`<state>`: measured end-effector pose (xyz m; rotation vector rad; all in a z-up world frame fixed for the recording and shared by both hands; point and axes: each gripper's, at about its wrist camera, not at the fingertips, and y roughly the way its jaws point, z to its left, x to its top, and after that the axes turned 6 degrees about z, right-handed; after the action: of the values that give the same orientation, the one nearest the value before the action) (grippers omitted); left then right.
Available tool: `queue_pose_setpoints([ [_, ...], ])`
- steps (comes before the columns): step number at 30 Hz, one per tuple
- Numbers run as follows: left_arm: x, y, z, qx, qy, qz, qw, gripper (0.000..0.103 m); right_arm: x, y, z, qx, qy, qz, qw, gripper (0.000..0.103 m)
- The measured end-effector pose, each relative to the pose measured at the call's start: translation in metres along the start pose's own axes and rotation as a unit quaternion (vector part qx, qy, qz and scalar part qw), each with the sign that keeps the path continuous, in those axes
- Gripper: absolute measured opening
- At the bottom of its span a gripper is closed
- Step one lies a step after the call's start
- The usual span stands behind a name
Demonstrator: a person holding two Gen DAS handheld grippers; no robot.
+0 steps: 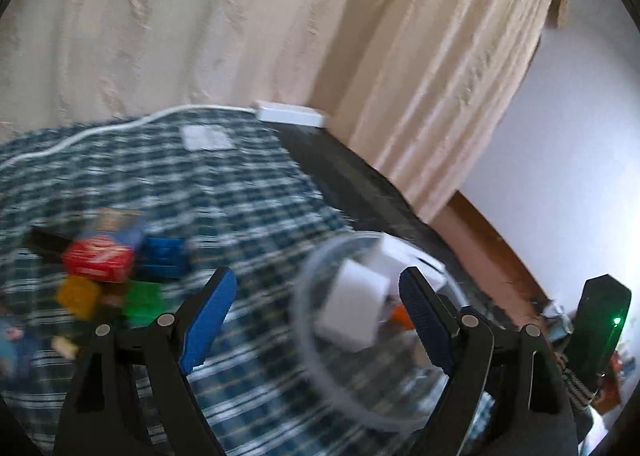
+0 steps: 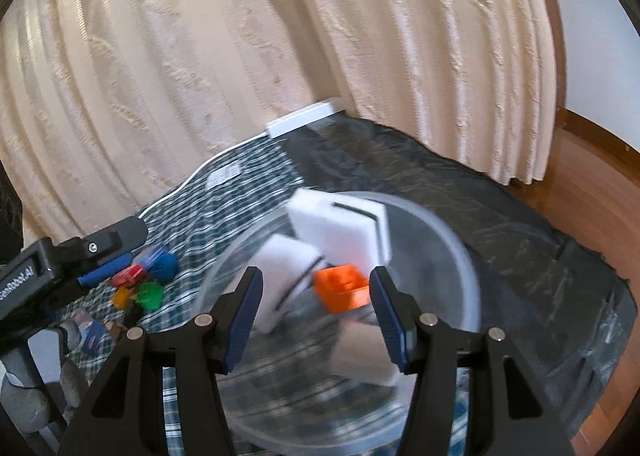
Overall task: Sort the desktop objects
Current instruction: 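Open both tools to release the eraser and orange brick into the bowl, then move the left tool to the blue glove package and grasp it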
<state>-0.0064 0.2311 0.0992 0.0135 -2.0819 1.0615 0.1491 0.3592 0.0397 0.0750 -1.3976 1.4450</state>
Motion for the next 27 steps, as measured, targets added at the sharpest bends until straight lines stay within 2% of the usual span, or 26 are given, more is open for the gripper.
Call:
queue_pose_setpoints([
  [7,-0.010,-0.034,0.046,0.072,-0.036,-0.021,0.9965,0.087,-0.009,0.007,0.035,0.030,-0.032,0.015,0.999,0.063],
  [11,-0.021,-0.048,0.081,0.110,-0.073,-0.023,0.9910,0.087,-0.014,0.012,0.054,0.044,-0.050,0.028,0.997,0.063],
  [14,-0.029,-0.058,0.112,0.139,-0.112,-0.026,0.9835,0.087,-0.019,0.018,0.067,0.055,-0.062,0.039,0.996,0.064],
  [18,-0.042,-0.071,0.151,0.157,-0.178,-0.035,0.9707,0.086,-0.026,0.026,0.082,0.068,-0.075,0.053,0.993,0.064],
  [21,-0.052,-0.076,0.177,0.181,-0.227,-0.038,0.9560,0.086,-0.030,0.030,0.092,0.076,-0.084,0.062,0.992,0.064],
  [27,-0.061,-0.077,0.201,0.229,-0.280,-0.042,0.9314,0.086,-0.037,0.034,0.108,0.089,-0.104,0.073,0.988,0.066],
])
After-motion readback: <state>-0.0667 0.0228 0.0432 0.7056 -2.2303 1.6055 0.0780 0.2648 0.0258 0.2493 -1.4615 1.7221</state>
